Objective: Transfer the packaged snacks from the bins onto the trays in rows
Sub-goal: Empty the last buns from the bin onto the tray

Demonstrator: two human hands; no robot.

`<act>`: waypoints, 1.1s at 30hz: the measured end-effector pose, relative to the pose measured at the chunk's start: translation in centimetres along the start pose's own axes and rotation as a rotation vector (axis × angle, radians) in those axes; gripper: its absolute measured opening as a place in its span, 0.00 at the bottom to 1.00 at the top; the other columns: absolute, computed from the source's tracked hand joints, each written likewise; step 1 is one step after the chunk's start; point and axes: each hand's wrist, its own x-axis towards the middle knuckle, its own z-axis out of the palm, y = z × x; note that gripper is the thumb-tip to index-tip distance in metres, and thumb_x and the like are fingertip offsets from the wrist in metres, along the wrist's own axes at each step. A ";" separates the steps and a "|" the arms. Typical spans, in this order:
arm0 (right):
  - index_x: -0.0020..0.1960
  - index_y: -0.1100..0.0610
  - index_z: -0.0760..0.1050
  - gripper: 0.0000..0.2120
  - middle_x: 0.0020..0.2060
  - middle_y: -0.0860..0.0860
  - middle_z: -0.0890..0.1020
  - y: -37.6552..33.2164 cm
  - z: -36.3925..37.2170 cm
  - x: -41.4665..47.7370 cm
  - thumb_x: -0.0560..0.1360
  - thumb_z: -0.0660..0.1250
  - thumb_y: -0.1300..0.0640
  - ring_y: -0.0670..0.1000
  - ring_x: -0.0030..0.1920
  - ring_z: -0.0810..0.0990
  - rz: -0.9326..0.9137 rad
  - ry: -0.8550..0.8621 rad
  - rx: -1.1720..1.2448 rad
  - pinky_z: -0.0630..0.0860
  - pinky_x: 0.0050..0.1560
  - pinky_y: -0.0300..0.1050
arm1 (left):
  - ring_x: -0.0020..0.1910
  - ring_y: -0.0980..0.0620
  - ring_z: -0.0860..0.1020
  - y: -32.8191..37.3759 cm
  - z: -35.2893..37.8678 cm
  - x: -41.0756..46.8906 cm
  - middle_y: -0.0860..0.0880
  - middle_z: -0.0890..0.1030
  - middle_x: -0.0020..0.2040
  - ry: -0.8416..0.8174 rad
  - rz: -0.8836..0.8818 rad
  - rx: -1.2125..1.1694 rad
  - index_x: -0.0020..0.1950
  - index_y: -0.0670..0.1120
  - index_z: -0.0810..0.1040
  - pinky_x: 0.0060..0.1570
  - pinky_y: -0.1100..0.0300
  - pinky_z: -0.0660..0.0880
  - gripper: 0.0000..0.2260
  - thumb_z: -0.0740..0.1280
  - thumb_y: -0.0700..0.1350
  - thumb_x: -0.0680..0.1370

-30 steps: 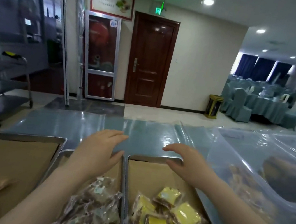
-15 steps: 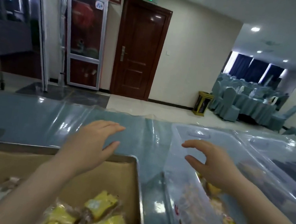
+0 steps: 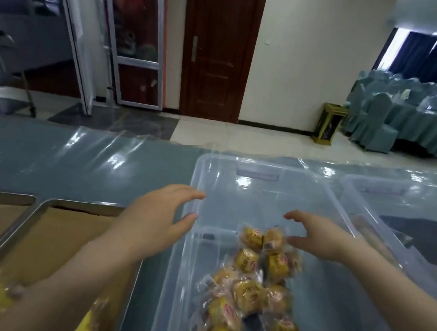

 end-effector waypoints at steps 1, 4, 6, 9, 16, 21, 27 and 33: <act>0.72 0.49 0.63 0.31 0.68 0.49 0.71 0.3 0.5 0.9 0.73 0.69 0.45 0.52 0.63 0.73 0.009 -0.065 -0.027 0.68 0.55 0.40 | 0.63 0.63 0.68 0.9 0.8 1.0 0.61 0.71 0.65 -0.023 0.009 0.004 0.67 0.58 0.70 0.59 0.68 0.65 0.17 0.62 0.51 0.78; 0.75 0.50 0.58 0.36 0.69 0.51 0.70 0.8 1.4 3.8 0.72 0.70 0.44 0.55 0.65 0.71 0.041 -0.173 -0.063 0.70 0.60 0.46 | 0.65 0.60 0.67 3.2 3.5 4.6 0.60 0.70 0.68 -0.120 0.052 0.026 0.69 0.58 0.68 0.58 0.68 0.61 0.19 0.62 0.53 0.78; 0.76 0.50 0.54 0.39 0.69 0.53 0.70 0.9 2.1 5.5 0.72 0.70 0.49 0.57 0.64 0.72 0.075 -0.171 -0.050 0.72 0.61 0.50 | 0.66 0.58 0.67 4.5 5.7 7.2 0.58 0.69 0.69 -0.203 0.045 0.036 0.70 0.57 0.67 0.59 0.65 0.61 0.20 0.62 0.53 0.78; 0.76 0.52 0.54 0.37 0.66 0.54 0.72 1.1 4.1 7.4 0.72 0.70 0.53 0.58 0.62 0.74 0.104 -0.134 -0.091 0.74 0.58 0.52 | 0.67 0.53 0.67 5.7 10.2 10.6 0.53 0.69 0.70 -0.335 0.018 0.069 0.71 0.52 0.67 0.63 0.60 0.63 0.21 0.63 0.51 0.78; 0.66 0.55 0.67 0.23 0.62 0.58 0.72 1.3 9.3 9.0 0.74 0.67 0.54 0.63 0.61 0.73 0.184 -0.070 -0.152 0.75 0.54 0.58 | 0.65 0.42 0.70 1.7 21.6 9.9 0.43 0.66 0.71 -0.668 -0.195 0.230 0.75 0.48 0.55 0.61 0.50 0.70 0.32 0.65 0.50 0.75; 0.76 0.56 0.51 0.41 0.71 0.63 0.59 1.1 12.0 9.3 0.71 0.70 0.51 0.66 0.66 0.65 0.179 -0.171 -0.307 0.67 0.59 0.62 | 0.74 0.39 0.54 -0.7 26.4 8.2 0.44 0.46 0.77 -0.599 -0.237 0.254 0.76 0.57 0.38 0.70 0.43 0.58 0.44 0.67 0.59 0.73; 0.76 0.48 0.34 0.51 0.76 0.64 0.46 2.5 15.4 9.6 0.70 0.68 0.42 0.66 0.74 0.52 0.095 -0.204 -0.393 0.35 0.69 0.68 | 0.75 0.39 0.44 -1.5 29.6 10.2 0.47 0.38 0.77 -0.603 -0.226 0.268 0.75 0.60 0.39 0.71 0.37 0.49 0.46 0.70 0.59 0.70; 0.75 0.42 0.36 0.49 0.76 0.61 0.47 3.2 16.7 9.7 0.68 0.66 0.37 0.63 0.73 0.54 0.073 -0.127 -0.298 0.41 0.69 0.65 | 0.74 0.37 0.52 -1.6 31.0 10.4 0.45 0.33 0.75 -0.571 -0.329 0.162 0.75 0.60 0.43 0.70 0.42 0.58 0.43 0.70 0.53 0.71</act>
